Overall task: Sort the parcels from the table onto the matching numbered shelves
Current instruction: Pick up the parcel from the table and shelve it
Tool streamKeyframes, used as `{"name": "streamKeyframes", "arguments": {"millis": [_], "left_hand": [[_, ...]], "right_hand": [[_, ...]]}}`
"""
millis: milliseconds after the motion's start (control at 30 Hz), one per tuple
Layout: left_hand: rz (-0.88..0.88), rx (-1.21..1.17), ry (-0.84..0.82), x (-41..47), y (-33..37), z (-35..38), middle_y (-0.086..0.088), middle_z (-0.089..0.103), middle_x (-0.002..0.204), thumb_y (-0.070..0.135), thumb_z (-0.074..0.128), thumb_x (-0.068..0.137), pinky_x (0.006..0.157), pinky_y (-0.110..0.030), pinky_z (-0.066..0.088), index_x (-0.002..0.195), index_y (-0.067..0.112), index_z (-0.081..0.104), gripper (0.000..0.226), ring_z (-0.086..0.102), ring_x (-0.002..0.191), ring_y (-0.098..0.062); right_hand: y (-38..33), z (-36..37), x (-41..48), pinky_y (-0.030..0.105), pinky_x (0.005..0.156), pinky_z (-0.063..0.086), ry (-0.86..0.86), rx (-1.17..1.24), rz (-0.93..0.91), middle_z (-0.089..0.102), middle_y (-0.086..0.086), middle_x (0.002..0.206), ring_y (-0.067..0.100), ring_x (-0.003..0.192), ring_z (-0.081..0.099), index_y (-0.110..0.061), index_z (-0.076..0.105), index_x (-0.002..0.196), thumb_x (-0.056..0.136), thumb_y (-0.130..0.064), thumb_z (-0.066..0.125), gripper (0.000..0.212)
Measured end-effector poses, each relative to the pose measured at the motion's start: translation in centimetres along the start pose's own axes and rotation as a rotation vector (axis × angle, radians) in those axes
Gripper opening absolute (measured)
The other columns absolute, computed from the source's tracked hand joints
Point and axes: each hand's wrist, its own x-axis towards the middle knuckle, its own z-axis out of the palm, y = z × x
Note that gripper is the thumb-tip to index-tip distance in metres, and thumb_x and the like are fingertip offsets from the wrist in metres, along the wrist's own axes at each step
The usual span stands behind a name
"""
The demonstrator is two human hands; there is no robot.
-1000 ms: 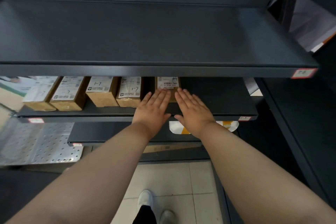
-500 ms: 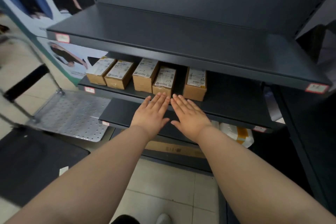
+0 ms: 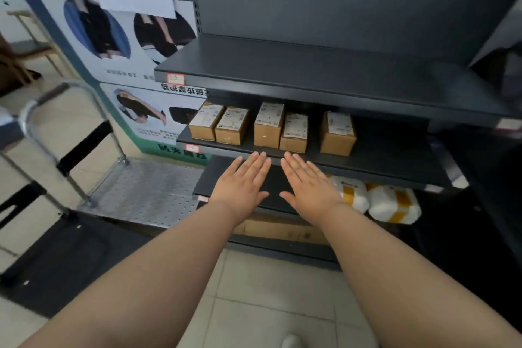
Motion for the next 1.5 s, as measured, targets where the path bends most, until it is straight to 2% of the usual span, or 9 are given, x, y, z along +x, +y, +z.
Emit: {"name": "streamKeyframes", "arguments": {"millis": [100, 200, 433, 667, 833, 1133, 1333, 1500], "left_hand": [[0.177, 0.011, 0.032, -1.0, 1.7, -1.0, -0.005, -0.020, 0.159, 0.049, 0.021, 0.102, 0.121, -0.040, -0.006, 0.149, 0.013, -0.018, 0.071, -0.017, 0.146, -0.019], [0.369, 0.033, 0.087, -2.0, 5.1, -2.2, -0.004, -0.019, 0.159, 0.049, 0.019, 0.102, 0.117, -0.038, -0.009, 0.149, 0.013, -0.017, 0.070, -0.017, 0.146, -0.018], [0.843, 0.013, 0.206, -7.0, 19.4, -5.9, -0.004, -0.014, 0.161, 0.048, 0.023, 0.102, 0.118, -0.037, -0.007, 0.152, 0.013, -0.011, 0.070, -0.012, 0.148, -0.017], [1.311, 0.046, 0.386, -18.5, 35.1, -9.6, -0.003, -0.017, 0.160, 0.049, 0.019, 0.102, 0.120, -0.039, -0.006, 0.150, 0.013, -0.016, 0.070, -0.015, 0.147, -0.018], [1.593, 0.020, 0.451, -29.1, 43.4, -11.7, -0.003, -0.012, 0.161, 0.045, 0.021, 0.103, 0.121, -0.039, -0.003, 0.151, 0.014, -0.012, 0.066, -0.013, 0.148, -0.019], [1.930, 0.024, 0.410, -47.0, 52.5, -10.9, 0.000, -0.007, 0.162, 0.041, 0.028, 0.103, 0.120, -0.038, -0.003, 0.153, 0.019, -0.006, 0.065, -0.008, 0.149, -0.018], [2.125, 0.082, 0.381, -55.2, 56.5, -9.5, -0.001, -0.002, 0.162, 0.039, 0.029, 0.103, 0.121, -0.041, 0.000, 0.154, 0.020, -0.002, 0.062, -0.006, 0.149, -0.021], [2.288, 0.126, 0.379, -60.6, 60.0, -8.9, -0.001, 0.002, 0.162, 0.039, 0.029, 0.103, 0.121, -0.043, 0.002, 0.154, 0.021, 0.000, 0.062, -0.003, 0.149, -0.022]], "right_hand": [[-0.7, -0.1, -4.6, 0.033, 0.120, -0.006, 0.010, 0.010, 0.177, -0.019, 0.001, 0.159, 0.013, 0.146, -0.015, -0.015, -0.011, 0.152, 0.102, -0.045, 0.029, 0.071], [-1.0, 0.1, -10.5, 0.031, 0.118, -0.008, 0.015, 0.024, 0.367, -0.019, 0.001, 0.159, 0.013, 0.146, -0.015, -0.014, -0.012, 0.152, 0.102, -0.046, 0.028, 0.071], [-2.5, 0.7, -29.3, 0.029, 0.118, -0.009, -0.026, 0.024, 0.833, -0.017, 0.002, 0.160, 0.014, 0.147, -0.014, -0.012, -0.010, 0.152, 0.103, -0.045, 0.026, 0.069], [-8.1, 1.2, -49.7, 0.031, 0.116, -0.011, -0.077, -0.009, 1.313, -0.020, 0.002, 0.159, 0.015, 0.147, -0.016, -0.014, -0.013, 0.151, 0.102, -0.047, 0.022, 0.068], [-14.1, 1.5, -62.1, 0.033, 0.118, -0.007, -0.131, 0.015, 1.557, -0.018, -0.002, 0.159, 0.015, 0.147, -0.015, -0.017, -0.011, 0.152, 0.103, -0.047, 0.022, 0.067], [-26.6, 2.4, -78.0, 0.036, 0.121, 0.000, -0.151, 0.101, 1.900, -0.008, -0.001, 0.162, 0.018, 0.148, -0.009, -0.020, -0.003, 0.154, 0.103, -0.044, 0.025, 0.063], [-34.9, 4.2, -83.7, 0.036, 0.120, 0.001, -0.147, 0.180, 2.172, -0.002, -0.003, 0.162, 0.017, 0.149, -0.004, -0.023, 0.001, 0.154, 0.102, -0.046, 0.027, 0.062], [-38.7, 5.8, -86.7, 0.038, 0.120, 0.000, -0.146, 0.254, 2.364, -0.002, -0.006, 0.162, 0.016, 0.149, -0.004, -0.028, 0.002, 0.154, 0.102, -0.048, 0.026, 0.061]]}}
